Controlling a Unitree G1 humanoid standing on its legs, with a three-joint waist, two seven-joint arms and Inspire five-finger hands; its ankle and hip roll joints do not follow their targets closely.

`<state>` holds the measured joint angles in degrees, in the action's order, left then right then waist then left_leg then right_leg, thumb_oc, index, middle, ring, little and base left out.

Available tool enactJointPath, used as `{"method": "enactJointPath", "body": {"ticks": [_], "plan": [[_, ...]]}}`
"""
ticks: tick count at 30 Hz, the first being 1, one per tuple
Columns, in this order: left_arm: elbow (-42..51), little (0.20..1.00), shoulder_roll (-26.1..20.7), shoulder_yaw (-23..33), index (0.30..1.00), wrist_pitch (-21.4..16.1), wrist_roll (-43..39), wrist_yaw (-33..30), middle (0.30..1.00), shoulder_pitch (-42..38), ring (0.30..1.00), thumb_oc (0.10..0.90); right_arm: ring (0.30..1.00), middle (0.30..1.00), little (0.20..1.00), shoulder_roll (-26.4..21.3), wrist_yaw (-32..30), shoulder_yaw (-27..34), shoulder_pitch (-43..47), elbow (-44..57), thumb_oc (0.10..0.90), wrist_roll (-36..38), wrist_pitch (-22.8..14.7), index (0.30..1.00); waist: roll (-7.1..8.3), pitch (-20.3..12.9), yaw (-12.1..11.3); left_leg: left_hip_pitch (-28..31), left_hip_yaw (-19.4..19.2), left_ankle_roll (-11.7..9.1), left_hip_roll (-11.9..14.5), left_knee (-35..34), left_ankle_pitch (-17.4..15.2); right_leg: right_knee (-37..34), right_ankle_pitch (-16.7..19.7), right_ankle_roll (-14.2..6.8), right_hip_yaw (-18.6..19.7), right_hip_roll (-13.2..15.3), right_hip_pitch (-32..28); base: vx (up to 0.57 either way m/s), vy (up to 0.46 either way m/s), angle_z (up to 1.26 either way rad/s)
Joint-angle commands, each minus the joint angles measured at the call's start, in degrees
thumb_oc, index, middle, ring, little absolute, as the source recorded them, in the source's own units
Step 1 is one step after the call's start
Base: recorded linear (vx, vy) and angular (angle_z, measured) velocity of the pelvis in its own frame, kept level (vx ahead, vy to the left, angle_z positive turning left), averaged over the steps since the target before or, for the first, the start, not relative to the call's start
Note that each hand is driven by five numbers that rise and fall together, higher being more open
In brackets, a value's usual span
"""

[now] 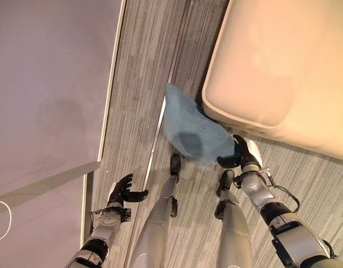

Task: Pick up all the scattered cushions and arrange them neatly on the sofa.

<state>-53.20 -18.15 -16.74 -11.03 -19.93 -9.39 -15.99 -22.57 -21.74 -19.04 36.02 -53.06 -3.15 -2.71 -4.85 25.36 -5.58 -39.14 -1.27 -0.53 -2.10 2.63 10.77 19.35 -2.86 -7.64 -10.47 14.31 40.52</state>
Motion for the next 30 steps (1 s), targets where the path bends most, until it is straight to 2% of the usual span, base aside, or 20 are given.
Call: {"method": "enactJointPath", "body": {"ticks": [1, 2, 3, 4, 8, 14, 22, 23, 24, 26, 27, 30], "plan": [[-0.3, 0.9, -1.3, 0.2, 0.9, -1.7, -1.0, -0.9, 0.9, 3.2, 0.9, 0.8, 0.9, 0.9, 0.9, -1.4, -2.3, -1.2, -3.7, 3.0, 0.8, 0.4, -2.3, 0.9, 0.13, -4.2, -0.3, -1.7, 0.0, -3.4, 0.1, 4.7, -7.4, -6.6, 4.6, -0.7, 0.2, 0.6, 0.0, 0.02, 0.005, 0.07], [-0.2, 0.9, -1.3, 0.2, 0.9, -1.7, -1.1, -1.0, 0.9, 3.1, 0.9, 0.8, 0.9, 0.9, 0.9, -1.2, -2.2, -1.6, -3.5, 2.8, 0.8, 0.1, -2.2, 0.9, 0.05, -4.2, -0.4, -1.6, 0.0, -3.4, 0.1, 4.7, -7.4, -6.5, 4.5, -0.7, 0.2, 0.6, 0.0, 0.02, -0.002, 0.07], [-0.1, 0.9, -1.3, 0.2, 0.9, -1.6, -1.0, -1.1, 0.9, 3.0, 0.9, 0.8, 0.453, 0.453, 0.453, -1.0, -2.0, -2.0, -3.4, 2.3, 0.502, -0.1, -2.1, 0.453, 0.03, -4.1, -0.5, -1.5, 0.1, -3.3, 0.0, 4.7, -7.5, -6.4, 4.5, -0.7, 0.1, 0.7, -0.1, 0.02, -0.009, 0.03], [0.1, 0.9, -1.4, 0.2, 0.9, -1.7, -0.9, -1.1, 0.9, 3.0, 0.9, 0.8, 0.3, 0.3, 0.3, -1.0, -1.9, -2.3, -3.4, 2.1, 0.4, -0.4, -2.0, 0.3, 0.0, -4.1, -0.7, -1.5, 0.2, -3.3, 0.0, 4.8, -7.5, -6.3, 4.4, -0.7, 0.1, 0.7, -0.2, 0.0, 0.0, 0.0], [1.2, 0.9, -1.6, 0.9, 0.9, -1.9, -1.5, -1.4, 0.9, 3.0, 0.9, 0.8, 0.3, 0.3, 0.3, -0.8, -1.4, -3.1, -3.7, 2.1, 0.4, -1.4, -1.8, 0.3, -0.05, -4.1, -1.0, -0.8, 0.6, -3.3, -0.1, 4.7, -7.7, -6.1, 4.1, -0.6, -0.1, 0.6, -0.8, 0.0, -0.005, 0.02], [3.2, 0.9, -1.8, 1.7, 0.9, -2.0, -1.5, -1.8, 0.9, 3.3, 0.9, 0.8, 0.3, 0.3, 0.3, -1.6, -1.4, -1.8, -6.3, 5.9, 0.4, -1.7, -2.2, 0.3, 1.03, -4.6, -0.6, 2.0, 1.4, -3.4, 0.1, 4.1, -8.2, -6.4, 3.6, -0.6, -0.5, 0.3, -3.6, 0.02, -0.03, 0.06], [4.6, 0.9, -2.1, 2.1, 0.9, -1.8, -0.8, -1.8, 0.9, 4.4, 0.9, 0.8, 0.3, 0.3, 0.3, -3.2, -1.3, 0.3, -9.7, 9.8, 0.4, -1.4, -2.6, 0.3, 3.04, -5.2, 0.2, 5.9, 1.6, -3.5, 0.7, 3.6, -9.0, -8.0, 3.6, -0.9, -1.4, 0.0, -8.2, 0.03, -0.036, 0.01], [5.3, 0.9, -2.1, 2.3, 0.9, -1.6, -0.3, -1.6, 0.9, 5.1, 0.9, 0.8, 0.3, 0.3, 0.3, -3.3, -0.9, 0.8, -11.3, 11.7, 0.4, -1.6, -2.9, 0.3, 3.99, -5.8, 0.5, 8.0, 1.7, -3.5, 0.9, 3.1, -9.3, -9.3, 3.7, -1.0, -1.6, -0.3, -10.7, 0.03, -0.03, -0.02], [5.3, 0.9, -2.1, 2.3, 0.9, -1.6, -0.3, -1.6, 0.9, 5.1, 0.9, 0.8, 0.3, 0.3, 0.3, -3.3, -0.9, 0.8, -11.4, 11.7, 0.4, -1.6, -2.8, 0.3, 3.99, -5.7, 0.5, 8.0, 1.7, -3.5, 0.9, 3.1, -9.3, -9.3, 3.7, -1.0, -1.6, -0.3, -10.8, 0.06, -0.041, -0.01], [6.5, 0.9, -2.3, 2.5, 0.9, -1.4, 0.2, -1.3, 0.9, 6.0, 0.9, 0.8, 0.3, 0.3, 0.3, -4.1, -0.5, 0.7, -12.6, 14.3, 0.4, -2.7, -2.9, 0.3, 4.82, -6.5, 0.6, 9.9, 1.7, -3.5, 1.1, 2.4, -9.5, -10.5, 3.8, -1.1, -1.9, -0.6, -13.1, 0.01, -0.022, -0.04], [7.6, 0.9, -2.5, 2.6, 0.9, -1.4, 0.3, -1.2, 0.9, 6.5, 0.9, 0.8, 0.3, 0.3, 0.3, -4.6, -0.3, 0.7, -13.1, 15.7, 0.4, -3.3, -2.8, 0.3, 5.16, -6.5, 0.8, 9.9, 1.4, -3.1, 0.9, 2.3, -8.1, -11.2, 5.3, -0.8, -2.4, -0.4, -13.5, -0.02, -0.016, -0.05], [10.5, 0.9, -3.3, 3.0, 0.9, -1.1, 1.0, -0.6, 0.9, 8.4, 0.9, 0.8, 0.3, 0.3, 0.3, -6.5, 0.9, 0.7, -15.3, 20.3, 0.4, -5.3, -2.8, 0.3, 6.51, -7.7, 1.1, 13.3, 1.5, -3.1, 1.2, 1.0, -8.4, -13.1, 5.3, -1.0, -2.9, -1.1, -17.6, 0.06, -0.021, 0.02]]}}
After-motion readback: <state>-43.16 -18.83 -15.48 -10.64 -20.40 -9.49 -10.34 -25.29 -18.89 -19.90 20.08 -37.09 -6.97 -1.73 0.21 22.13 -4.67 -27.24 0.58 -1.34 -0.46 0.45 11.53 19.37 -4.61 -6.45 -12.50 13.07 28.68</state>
